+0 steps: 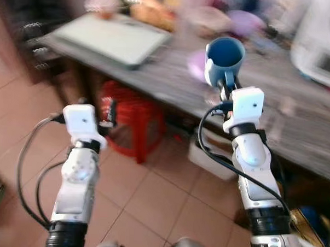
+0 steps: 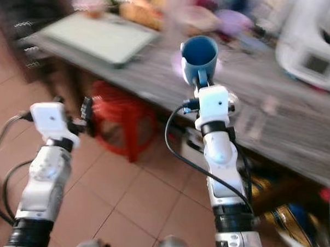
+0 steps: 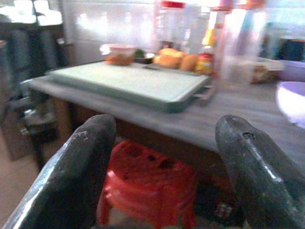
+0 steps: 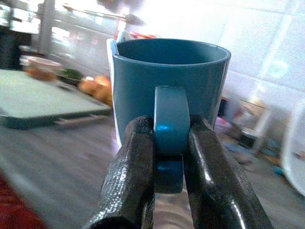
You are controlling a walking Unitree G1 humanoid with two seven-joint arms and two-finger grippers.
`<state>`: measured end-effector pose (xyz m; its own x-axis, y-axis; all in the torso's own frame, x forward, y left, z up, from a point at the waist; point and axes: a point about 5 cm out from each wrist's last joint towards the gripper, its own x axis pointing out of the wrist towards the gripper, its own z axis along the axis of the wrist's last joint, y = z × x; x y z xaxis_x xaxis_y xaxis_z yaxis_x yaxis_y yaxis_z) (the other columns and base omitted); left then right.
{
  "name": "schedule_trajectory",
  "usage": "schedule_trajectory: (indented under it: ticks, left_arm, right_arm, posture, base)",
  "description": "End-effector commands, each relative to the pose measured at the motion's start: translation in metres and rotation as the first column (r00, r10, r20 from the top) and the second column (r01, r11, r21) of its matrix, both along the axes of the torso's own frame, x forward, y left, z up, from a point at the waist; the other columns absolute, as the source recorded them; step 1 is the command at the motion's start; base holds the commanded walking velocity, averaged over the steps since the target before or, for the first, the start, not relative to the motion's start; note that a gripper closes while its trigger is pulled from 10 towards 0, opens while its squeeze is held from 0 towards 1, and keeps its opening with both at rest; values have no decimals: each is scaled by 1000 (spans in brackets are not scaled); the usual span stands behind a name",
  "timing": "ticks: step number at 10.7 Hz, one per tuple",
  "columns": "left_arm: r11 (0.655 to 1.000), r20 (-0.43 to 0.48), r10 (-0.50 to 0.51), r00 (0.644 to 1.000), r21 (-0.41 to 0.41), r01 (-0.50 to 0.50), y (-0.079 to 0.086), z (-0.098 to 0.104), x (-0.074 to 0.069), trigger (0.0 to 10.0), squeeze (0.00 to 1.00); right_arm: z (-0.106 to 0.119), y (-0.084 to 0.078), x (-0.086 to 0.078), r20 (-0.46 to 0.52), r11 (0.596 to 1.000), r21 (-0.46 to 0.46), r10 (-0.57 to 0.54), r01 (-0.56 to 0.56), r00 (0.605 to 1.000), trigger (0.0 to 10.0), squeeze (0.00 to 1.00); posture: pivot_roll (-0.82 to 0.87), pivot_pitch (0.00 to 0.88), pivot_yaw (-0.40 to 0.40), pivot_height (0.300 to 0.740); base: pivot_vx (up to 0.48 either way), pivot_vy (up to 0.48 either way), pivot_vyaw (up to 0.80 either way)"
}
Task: Setting the table
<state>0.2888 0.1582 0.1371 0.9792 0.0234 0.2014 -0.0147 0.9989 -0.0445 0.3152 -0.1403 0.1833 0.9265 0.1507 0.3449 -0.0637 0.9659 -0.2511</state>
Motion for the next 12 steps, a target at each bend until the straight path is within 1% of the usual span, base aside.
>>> schedule_trajectory:
  ticks: [1,4,5,6,8,9,10,11,12]
  left_arm:
    - [999,10,-37,999,-11,37,-9,2,0,10000,0]
    - [999,16,-44,999,-19,44,-10,3,1,10000,0]
    - [999,17,-43,999,-29,44,-11,3,0,10000,0]
    - [998,17,-44,999,-37,45,-10,4,0,10000,0]
    - [998,17,-53,998,-22,53,-10,3,-1,10000,0]
    - [998,16,-54,998,-23,54,-10,3,-1,10000,0]
    - [998,14,-54,998,-22,54,-9,3,-1,10000,0]
    - [998,11,-54,998,-17,54,-7,3,-2,10000,0]
    - [998,-1,-58,998,-7,58,-5,2,-6,10000,0]
  right_arm:
    - [6,-7,-1,28,1000,-3,-29,29,999,10000,0]
    - [7,-7,0,33,999,-8,-31,31,999,10000,0]
    - [7,-6,-1,40,1000,-8,-28,29,999,10000,0]
    - [7,-6,-1,47,999,-12,-30,30,998,10000,0]
    - [8,-7,-2,59,998,-26,-61,63,996,10000,0]
    - [6,-11,-1,43,996,6,-87,86,995,10000,0]
    - [2,-20,4,-7,992,56,-114,114,993,10000,0]
    - [3,-24,7,-18,991,67,-118,119,993,10000,0]
    - [3,-29,13,-40,992,58,-110,113,993,10000,0]
  posture:
    - [-39,107,-20,740]
    - [-40,110,-20,740]
    - [-40,110,-20,740]
    - [-40,110,-20,740]
    - [-39,111,-17,740]
    - [-38,113,-15,740]
    - [-35,121,-11,740]
    - [-32,132,-3,740]
    - [-26,147,6,740]
  base:
    - [319,0,-800]
    - [324,0,-800]
    - [0,0,-563]
    - [0,0,0]
    - [0,0,0]
    - [0,0,0]
    - [0,0,0]
    - [0,0,0]
    - [0,0,0]
